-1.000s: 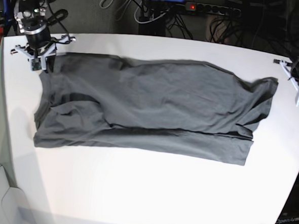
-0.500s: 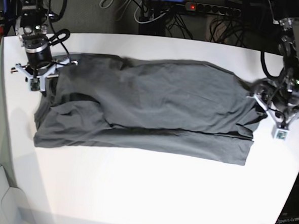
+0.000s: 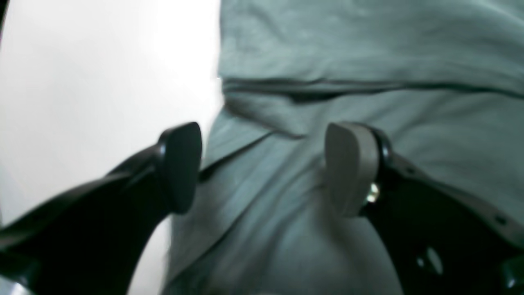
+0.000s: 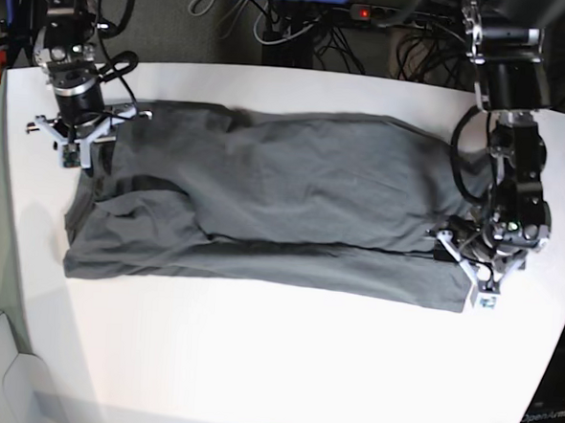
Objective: Layout the t-shirt on the table in an organized manner, then fold the t-shirt properly
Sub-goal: 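Grasp the shirt's corner with the left gripper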
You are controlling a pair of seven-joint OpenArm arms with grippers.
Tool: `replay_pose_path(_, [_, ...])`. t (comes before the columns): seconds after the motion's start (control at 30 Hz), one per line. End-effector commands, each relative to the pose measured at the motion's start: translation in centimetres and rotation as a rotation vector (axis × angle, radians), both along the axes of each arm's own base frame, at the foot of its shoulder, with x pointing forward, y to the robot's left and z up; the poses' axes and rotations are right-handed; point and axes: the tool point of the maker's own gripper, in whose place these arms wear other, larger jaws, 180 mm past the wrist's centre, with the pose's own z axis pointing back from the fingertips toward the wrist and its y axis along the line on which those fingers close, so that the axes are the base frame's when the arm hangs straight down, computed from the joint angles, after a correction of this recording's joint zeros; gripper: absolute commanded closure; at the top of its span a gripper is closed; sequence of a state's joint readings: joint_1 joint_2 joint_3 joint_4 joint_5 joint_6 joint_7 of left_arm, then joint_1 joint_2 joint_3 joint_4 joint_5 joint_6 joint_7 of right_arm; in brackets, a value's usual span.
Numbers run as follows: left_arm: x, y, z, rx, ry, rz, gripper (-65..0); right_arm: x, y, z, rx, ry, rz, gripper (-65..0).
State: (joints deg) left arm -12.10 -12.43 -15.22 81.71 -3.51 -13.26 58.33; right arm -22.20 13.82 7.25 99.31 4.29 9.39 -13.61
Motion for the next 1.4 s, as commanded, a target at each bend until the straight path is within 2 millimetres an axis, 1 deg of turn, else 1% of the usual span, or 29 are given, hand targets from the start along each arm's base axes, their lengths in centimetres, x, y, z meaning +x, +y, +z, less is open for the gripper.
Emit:
replay_pose_path(0.0, [1.4,1.0,1.9,0.013,-0.072,0.032,-46.1,0.5,-0.4,0.9,-0.011,-0.035,0.004,-16.6])
replay_pose_path(0.07, [1.6,1.5,2.2,-0.005,-0.108,0.068,-46.1,0.3,-0.6,0.3,-0.01,-0.019,-0.002,-16.6])
replay_pose_path(0.17, [2.4,2.2,3.2,-0.022,-0.172,0.101,-46.1,0.0,-0.9,-0.7,-0.008,0.008,-0.011,-16.6])
replay_pose_path(0.23, [2.2,2.9,2.8,-0.033,-0.17,0.127,-46.1,0.0,-1.0,-0.9,-0.007,0.013,-0.012,-16.6])
replay_pose_path(0.33, [2.8,4.0,2.4,-0.058,-0.186,0.167,-46.1,0.2,-1.1,-1.4,-0.005,0.02,-0.017,-16.5])
replay_pose_path(0.4, [2.9,4.8,1.5,-0.088,-0.177,0.201,-46.1,0.2,-1.3,-1.6,-0.004,0.027,-0.022,-16.5])
replay_pose_path(0.47, [3.2,4.9,0.9,-0.107,-0.174,0.215,-46.1,0.2,-1.2,-1.8,-0.003,0.032,-0.021,-16.5])
replay_pose_path(0.63, [3.7,4.7,0.0,-0.126,-0.179,0.217,-46.1,0.7,-1.2,-1.5,-0.004,0.02,-0.021,-16.5])
replay_pose_path(0.7, [4.1,4.6,0.1,-0.131,-0.194,0.217,-46.1,0.7,-1.3,-1.5,-0.005,0.018,-0.02,-16.5])
replay_pose_path(0.73, [4.4,4.4,0.2,-0.136,-0.2,0.214,-46.1,0.7,-1.2,-1.5,-0.005,0.018,-0.019,-16.5])
replay_pose_path(0.77, [4.6,3.9,0.0,-0.149,-0.196,0.213,-46.1,0.7,-1.2,-1.5,-0.005,0.018,-0.019,-16.5])
replay_pose_path(0.87, [4.6,3.4,-0.9,-0.167,-0.173,0.215,-46.1,0.7,-1.2,-1.5,-0.005,0.018,-0.019,-16.5])
replay_pose_path(0.97, [5.2,3.2,-0.6,-0.176,-0.184,0.214,-46.1,0.7,-1.2,-1.5,-0.005,0.02,-0.019,-16.5])
replay_pose_path(1.03, [5.5,2.5,-0.9,-0.192,-0.197,0.211,-45.8,0.7,-1.2,-1.5,-0.005,0.02,-0.019,-16.5])
replay_pose_path(1.1, [6.0,2.1,-0.7,-0.203,-0.216,0.209,-45.7,0.7,-1.2,-1.5,-0.005,0.02,-0.019,-16.5])
replay_pose_path(1.2, [6.2,2.0,-0.5,-0.204,-0.225,0.208,-45.5,0.8,-1.7,-1.3,-0.022,0.02,-0.013,-16.5])
replay_pose_path(1.23, [6.2,2.0,-0.5,-0.204,-0.225,0.208,-44.8,0.8,-1.7,-1.3,-0.022,0.02,-0.013,-16.5])
replay_pose_path(1.3, [6.3,2.0,-0.5,-0.204,-0.228,0.208,-39.2,0.8,-1.7,-1.3,-0.022,0.02,-0.013,-16.5])
replay_pose_path(1.37, [6.6,2.0,0.0,-0.205,-0.237,0.207,-29.4,0.8,-1.8,-1.3,-0.023,0.019,-0.014,-16.5])
